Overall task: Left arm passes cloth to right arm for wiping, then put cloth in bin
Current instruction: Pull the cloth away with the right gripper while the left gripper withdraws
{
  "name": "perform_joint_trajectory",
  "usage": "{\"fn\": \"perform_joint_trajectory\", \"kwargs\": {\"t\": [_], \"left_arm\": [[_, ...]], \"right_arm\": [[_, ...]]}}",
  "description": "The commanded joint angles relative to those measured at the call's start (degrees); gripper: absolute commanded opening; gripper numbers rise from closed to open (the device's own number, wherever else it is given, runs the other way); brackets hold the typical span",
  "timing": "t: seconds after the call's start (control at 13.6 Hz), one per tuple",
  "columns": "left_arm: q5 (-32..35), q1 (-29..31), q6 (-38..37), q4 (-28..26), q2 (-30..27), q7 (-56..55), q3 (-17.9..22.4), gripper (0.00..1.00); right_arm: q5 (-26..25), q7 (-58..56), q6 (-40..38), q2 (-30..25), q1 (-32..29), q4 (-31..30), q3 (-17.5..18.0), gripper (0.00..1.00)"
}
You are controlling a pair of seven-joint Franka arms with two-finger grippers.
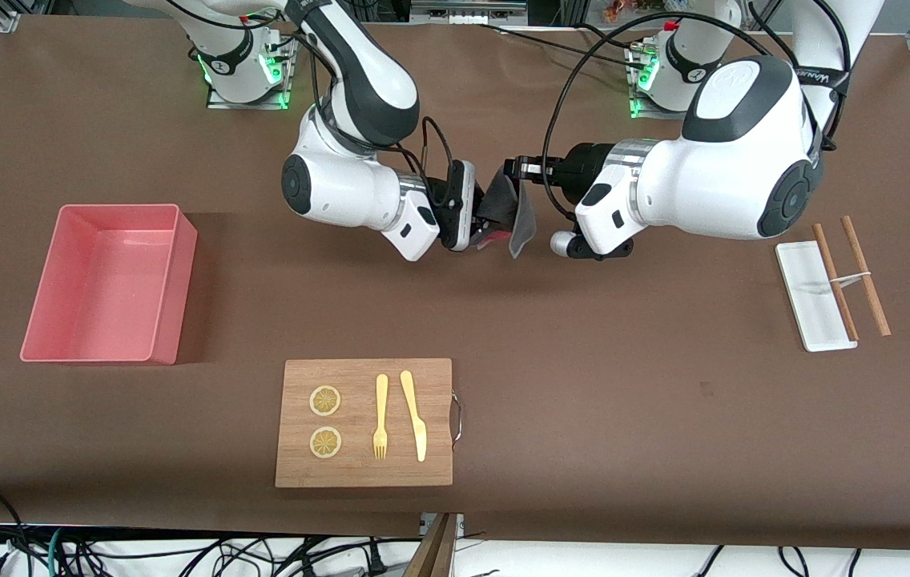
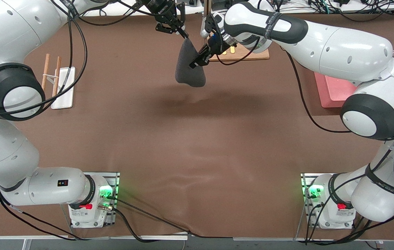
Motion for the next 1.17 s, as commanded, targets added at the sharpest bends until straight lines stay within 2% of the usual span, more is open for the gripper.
{"fn": "perform_joint_trajectory", "kwargs": {"t": [0.0, 0.15, 0.22, 0.29, 0.44, 0.66, 0.88, 0.95, 1.1], "left_arm": [[-1.3, 0.2, -0.6, 1.6, 0.8, -0.9, -0.1, 0.0], [-1.3, 0.2, -0.6, 1.6, 0.8, -0.8, -0.1, 0.0], [-1.1, 0.2, -0.7, 1.7, 0.8, -0.6, -0.1, 0.43], [-0.7, 0.2, -0.7, 1.6, 0.7, -0.3, -0.1, 0.99], [-0.4, 0.3, -0.9, 1.6, 0.6, -0.2, -0.1, 1.0], [-0.2, 1.9, -1.8, 1.6, 0.4, 0.1, -0.2, 1.0], [0.4, 4.2, -6.3, 1.8, 0.0, 0.5, 0.0, 1.0], [1.9, 5.4, -8.8, 3.4, 0.0, 1.7, -0.2, 1.0], [9.2, 5.9, -15.9, 6.9, -0.1, 5.0, 0.0, 1.0]], "right_arm": [[1.2, 0.3, -0.2, -1.3, 0.4, -0.5, -1.0, 0.0], [0.8, 0.4, -2.6, -2.0, 0.4, -0.4, -2.5, 0.0], [0.7, 0.4, -4.6, -2.4, 0.3, -0.4, -3.5, 0.0], [0.0, 0.4, -6.0, -2.9, 0.3, -0.4, -4.8, 0.0], [-4.1, 2.2, -8.8, -4.5, 0.2, -0.5, -7.0, 0.0], [-6.5, 5.0, -15.4, -5.8, 0.1, -0.7, -11.6, 0.0], [-10.9, 11.0, -22.0, -7.7, -0.1, -1.5, -16.4, 0.0], [-13.2, 13.5, -23.6, -8.8, -0.5, -1.8, -17.7, 0.0], [-21.2, 20.5, -24.5, -12.4, -2.3, -4.2, -17.9, 0.0]]}}
